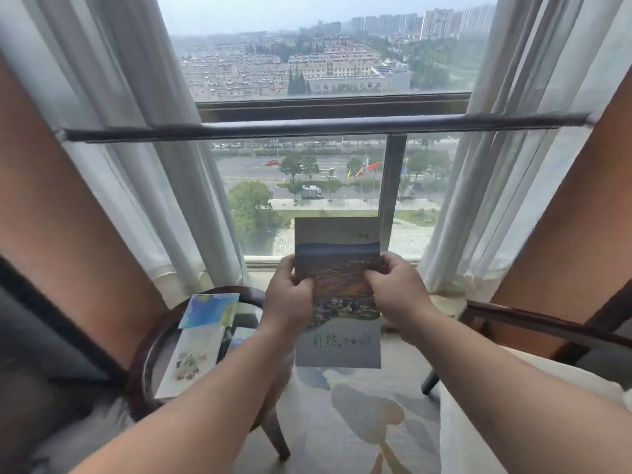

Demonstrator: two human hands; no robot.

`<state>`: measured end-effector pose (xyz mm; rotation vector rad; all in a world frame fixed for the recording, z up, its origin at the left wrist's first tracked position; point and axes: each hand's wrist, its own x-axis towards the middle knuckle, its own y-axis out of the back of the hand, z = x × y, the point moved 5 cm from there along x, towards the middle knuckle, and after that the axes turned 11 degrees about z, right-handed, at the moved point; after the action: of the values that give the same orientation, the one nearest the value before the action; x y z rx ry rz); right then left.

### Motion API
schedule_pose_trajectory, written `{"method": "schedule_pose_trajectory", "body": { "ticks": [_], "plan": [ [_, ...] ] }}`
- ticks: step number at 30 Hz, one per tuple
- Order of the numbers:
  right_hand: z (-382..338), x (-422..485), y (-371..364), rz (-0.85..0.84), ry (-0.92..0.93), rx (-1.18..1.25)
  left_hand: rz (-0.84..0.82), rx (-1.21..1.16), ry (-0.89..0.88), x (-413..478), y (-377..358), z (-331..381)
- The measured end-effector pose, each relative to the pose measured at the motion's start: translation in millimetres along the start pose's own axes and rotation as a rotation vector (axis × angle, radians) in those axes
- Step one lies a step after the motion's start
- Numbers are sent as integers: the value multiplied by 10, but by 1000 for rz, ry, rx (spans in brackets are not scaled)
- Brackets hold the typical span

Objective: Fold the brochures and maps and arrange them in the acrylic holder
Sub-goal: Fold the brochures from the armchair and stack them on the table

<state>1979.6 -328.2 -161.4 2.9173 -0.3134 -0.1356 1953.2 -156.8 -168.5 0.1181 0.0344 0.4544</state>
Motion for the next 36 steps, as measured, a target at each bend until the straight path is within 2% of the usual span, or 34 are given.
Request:
{"method": "schedule_pose_trajectory", "body": {
  "ticks": [4,8,13,19,26,31,36],
  "plan": [
    [-3,112,-977,-44,-8,-44,64,14,12,586,685,-305],
    [162,228,-1877,-34,-48,-134,61,64,55,1237,1227,-774],
    [479,406,-2602,-51,-77,-311,26,139,112,1807,1631,-1343],
    [1230,631,-3031,-45,-146,-453,-6,351,177,2089,1647,-2110],
    [2319,706,-3405,-116,-247,-617,-79,737,300,2167,1627,-3295],
    [3026,620,-3617,-180,-337,-705,-140,956,276,2178,1577,-3899],
    [3293,736,-3682,-154,-341,-763,-178,1026,221,2273,1441,-4102]
  ]
}}
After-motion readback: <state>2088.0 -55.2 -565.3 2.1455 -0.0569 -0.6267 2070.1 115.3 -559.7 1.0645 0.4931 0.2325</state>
